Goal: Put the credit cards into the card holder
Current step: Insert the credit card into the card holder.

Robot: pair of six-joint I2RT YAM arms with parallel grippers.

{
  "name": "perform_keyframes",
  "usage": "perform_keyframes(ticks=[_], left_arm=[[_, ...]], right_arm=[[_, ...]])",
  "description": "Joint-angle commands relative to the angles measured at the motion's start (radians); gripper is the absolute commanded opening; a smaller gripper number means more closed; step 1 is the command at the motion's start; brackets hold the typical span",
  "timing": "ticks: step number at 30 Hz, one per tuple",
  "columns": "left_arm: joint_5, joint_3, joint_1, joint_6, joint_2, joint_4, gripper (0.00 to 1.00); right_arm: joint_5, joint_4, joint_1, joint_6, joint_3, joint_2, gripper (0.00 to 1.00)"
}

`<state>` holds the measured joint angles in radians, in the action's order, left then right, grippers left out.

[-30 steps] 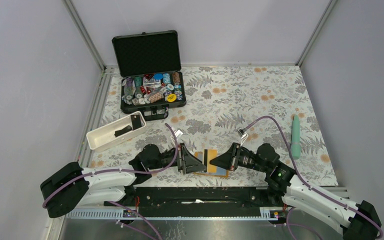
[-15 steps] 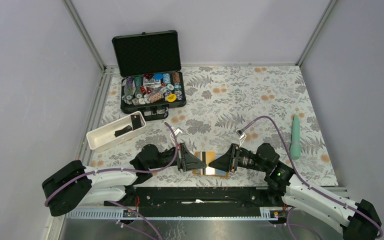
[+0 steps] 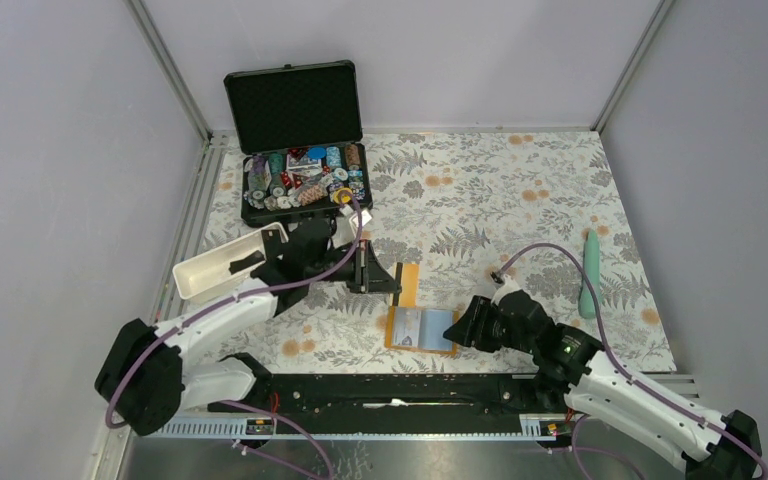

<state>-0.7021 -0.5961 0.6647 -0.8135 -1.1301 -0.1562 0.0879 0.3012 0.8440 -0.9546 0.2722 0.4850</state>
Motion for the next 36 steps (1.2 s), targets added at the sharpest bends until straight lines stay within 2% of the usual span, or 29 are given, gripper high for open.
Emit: perform_keyframes(ticks=[1,6,8,12,17,23,36], left_arm=[[-0.106,-0.107,-0.028,0.186,-0.103,0.246,0.0],[-0.108,-0.068,-0.027,0.151,-0.155,0.165,0.0],[-0.07,-0.041,-0.027,0.146,-0.152,0.104,0.0],[-0.055,-0.058,-0.023,0.128,-0.192,0.087,0.0],[-0.079,-0.01,0.004,-0.028,-0.306,-0.112,0.0],[-0.048,0.031,0.045,-0.134,-0.408,-0.274,0.0],[0.157,0.26,0.077,-0.327,-0.393,-0.593,0.0]], right_arm=[[-0.049,0.058,-0.002,-0.051,-0.02,0.069,0.51],[-0.114,0.071,-0.001,-0.084,-0.047,0.102,0.49],[-0.122,0.031,-0.002,-0.09,-0.074,0.119,0.48],[-0.126,-0.098,-0.002,-0.092,-0.114,0.175,0.46],[-0.144,-0.214,-0.002,-0.073,-0.12,0.248,0.47],[-0.178,-0.241,-0.003,-0.051,-0.113,0.314,0.45],[-0.158,-0.287,-0.006,-0.035,-0.104,0.391,0.27]])
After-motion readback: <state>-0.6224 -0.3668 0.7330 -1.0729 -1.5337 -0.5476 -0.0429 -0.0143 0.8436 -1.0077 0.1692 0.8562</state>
